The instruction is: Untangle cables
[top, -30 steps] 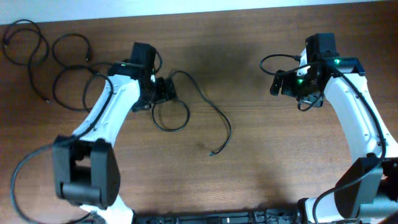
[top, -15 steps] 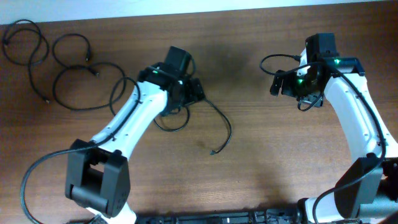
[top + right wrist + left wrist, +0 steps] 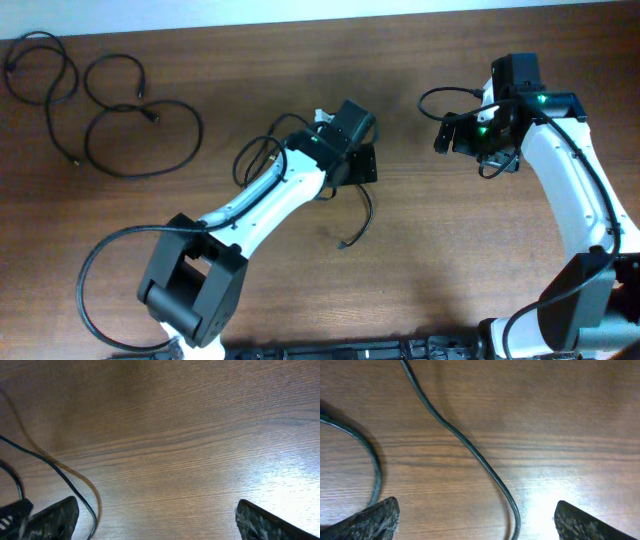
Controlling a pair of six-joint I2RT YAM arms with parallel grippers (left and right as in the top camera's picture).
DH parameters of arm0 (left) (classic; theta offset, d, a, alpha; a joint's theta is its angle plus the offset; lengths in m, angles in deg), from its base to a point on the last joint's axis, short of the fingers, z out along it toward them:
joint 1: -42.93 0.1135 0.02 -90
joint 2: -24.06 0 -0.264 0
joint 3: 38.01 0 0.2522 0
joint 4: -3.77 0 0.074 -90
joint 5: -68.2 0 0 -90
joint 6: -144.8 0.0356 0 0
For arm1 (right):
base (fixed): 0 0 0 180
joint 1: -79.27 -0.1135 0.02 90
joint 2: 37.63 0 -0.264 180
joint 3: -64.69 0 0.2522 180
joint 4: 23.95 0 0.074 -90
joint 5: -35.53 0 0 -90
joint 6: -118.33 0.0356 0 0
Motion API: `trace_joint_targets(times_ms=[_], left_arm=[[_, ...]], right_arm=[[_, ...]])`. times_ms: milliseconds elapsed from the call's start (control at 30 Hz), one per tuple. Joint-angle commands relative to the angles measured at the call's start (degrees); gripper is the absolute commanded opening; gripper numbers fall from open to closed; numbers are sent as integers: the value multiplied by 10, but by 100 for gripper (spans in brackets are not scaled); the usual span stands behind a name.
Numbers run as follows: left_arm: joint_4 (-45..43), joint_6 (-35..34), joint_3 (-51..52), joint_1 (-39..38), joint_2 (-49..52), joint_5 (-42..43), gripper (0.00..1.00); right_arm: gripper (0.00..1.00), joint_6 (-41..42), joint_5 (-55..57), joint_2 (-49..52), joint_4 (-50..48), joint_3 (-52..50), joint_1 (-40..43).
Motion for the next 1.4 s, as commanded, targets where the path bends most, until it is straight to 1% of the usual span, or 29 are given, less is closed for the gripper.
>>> trace_joint_targets(times_ms=[0, 33, 67, 100, 133, 233, 300, 367, 433, 533, 633, 667, 700, 733, 767, 800, 867, 933, 967, 1000, 1067, 1100, 1133, 1167, 1200, 1233, 1267, 1333, 1367], left_arm=[[2, 74, 0, -6, 3, 67, 99], [2, 114, 0, -6, 3, 95, 99], [1, 123, 0, -6, 5, 107, 99], [-4, 113, 0, -6, 9, 110, 99], [-19, 71, 0, -7, 19, 114, 99], [-61, 46, 0, -11, 64, 154, 99], [-55, 1, 0, -11, 91, 154, 84], [-44, -30, 0, -11, 103, 154, 72], [-41, -30, 0, -13, 103, 154, 64], [-40, -30, 0, -14, 103, 153, 41], [-37, -30, 0, -16, 103, 148, 38], [-35, -30, 0, -16, 103, 147, 34], [-31, -30, 0, -15, 103, 143, 25], [-26, -30, 0, -15, 103, 136, 11], [-24, -30, 0, -15, 103, 137, 2], [-7, -29, -6, -12, 103, 139, 0], [77, 3, -55, 5, 103, 138, 0], [137, 52, -100, 20, 103, 137, 0], [200, 104, -147, 33, 103, 115, 0], [259, 125, -186, 37, 103, 57, 0], [329, 128, -223, 39, 103, -71, 0], [349, 128, -225, 39, 103, -134, 4], [352, 127, -225, 39, 103, -143, 20], [349, 116, -224, 40, 104, -139, 25], [343, 70, -224, 40, 104, -103, 36], [325, 37, -224, 40, 104, -38, 76], [313, 34, -224, 38, 104, 28, 99], [261, 31, -224, 32, 104, 97, 99], [252, -17, -224, 30, 105, 110, 100]], right_arm=[[99, 2, 0, -4, 0, 3, 1], [99, 2, 0, -4, 0, 3, 1], [99, 2, 0, -4, 0, 3, 1], [99, 2, 1, -4, 0, 3, 1], [99, 2, 0, -4, 0, 3, 1], [99, 2, 0, -4, 0, 3, 1], [99, 2, 0, -4, 0, 3, 1], [99, 2, 0, -4, 0, 3, 1], [99, 2, 1, -4, 0, 3, 1], [99, 2, 1, -4, 0, 3, 1], [99, 2, 0, -4, 0, 3, 1], [99, 2, 0, -4, 0, 3, 1], [99, 2, 1, -4, 0, 3, 1], [99, 2, 0, -4, 0, 3, 1], [98, 2, 1, -4, 0, 3, 1], [99, 2, 0, -4, 0, 3, 1], [99, 2, 0, -4, 0, 3, 1], [99, 2, 1, -4, 0, 3, 1], [99, 2, 1, -4, 0, 3, 1], [99, 2, 0, -4, 0, 3, 1], [99, 2, 0, -4, 0, 3, 1], [99, 2, 0, -4, 0, 3, 1], [99, 2, 0, -4, 0, 3, 1], [99, 2, 0, -4, 0, 3, 1], [99, 2, 0, -4, 0, 3, 1], [99, 2, 0, -4, 0, 3, 1], [99, 2, 0, -4, 0, 3, 1], [99, 2, 1, -4, 0, 3, 1], [99, 2, 0, -4, 0, 3, 1]])
